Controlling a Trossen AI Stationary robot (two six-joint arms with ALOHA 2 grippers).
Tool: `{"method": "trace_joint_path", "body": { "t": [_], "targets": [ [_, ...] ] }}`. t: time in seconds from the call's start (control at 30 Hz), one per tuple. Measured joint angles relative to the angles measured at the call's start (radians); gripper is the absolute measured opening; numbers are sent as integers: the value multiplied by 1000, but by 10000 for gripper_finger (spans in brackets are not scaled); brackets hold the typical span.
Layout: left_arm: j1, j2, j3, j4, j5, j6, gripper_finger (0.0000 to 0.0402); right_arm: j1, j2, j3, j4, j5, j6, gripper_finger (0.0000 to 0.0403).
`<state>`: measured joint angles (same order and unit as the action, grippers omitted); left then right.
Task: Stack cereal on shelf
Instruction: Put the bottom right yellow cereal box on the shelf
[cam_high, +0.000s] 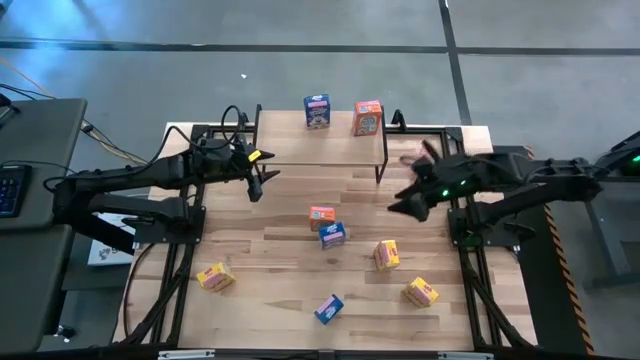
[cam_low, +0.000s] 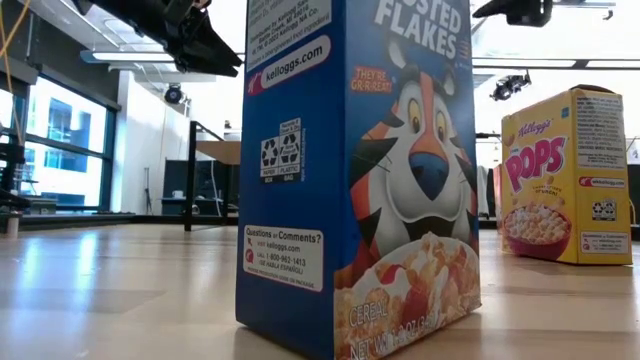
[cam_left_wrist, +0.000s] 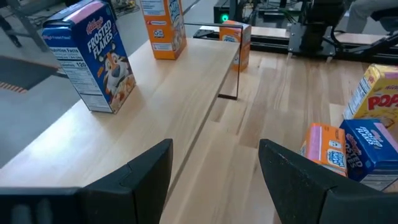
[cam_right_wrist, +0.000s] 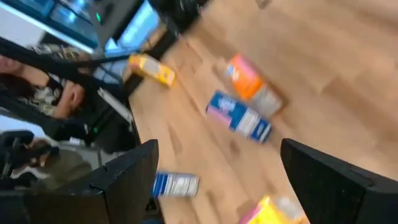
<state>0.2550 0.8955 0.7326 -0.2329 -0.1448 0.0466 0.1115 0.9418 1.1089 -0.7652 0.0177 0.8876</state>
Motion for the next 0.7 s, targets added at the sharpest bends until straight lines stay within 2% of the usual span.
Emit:
{"method": "trace_joint_path", "body": {
  "t": [0.2,0.53,0.7],
  "targets": [
    [0,0,0,2,0,2,230,108,93,3,-35,-5,132,330],
    [0,10,1,46,0,2,230,237,149,3,-54,114,237,330],
    [0,11,1,54,-1,2,230,284,165,76,-228,149,312,330]
  ]
}}
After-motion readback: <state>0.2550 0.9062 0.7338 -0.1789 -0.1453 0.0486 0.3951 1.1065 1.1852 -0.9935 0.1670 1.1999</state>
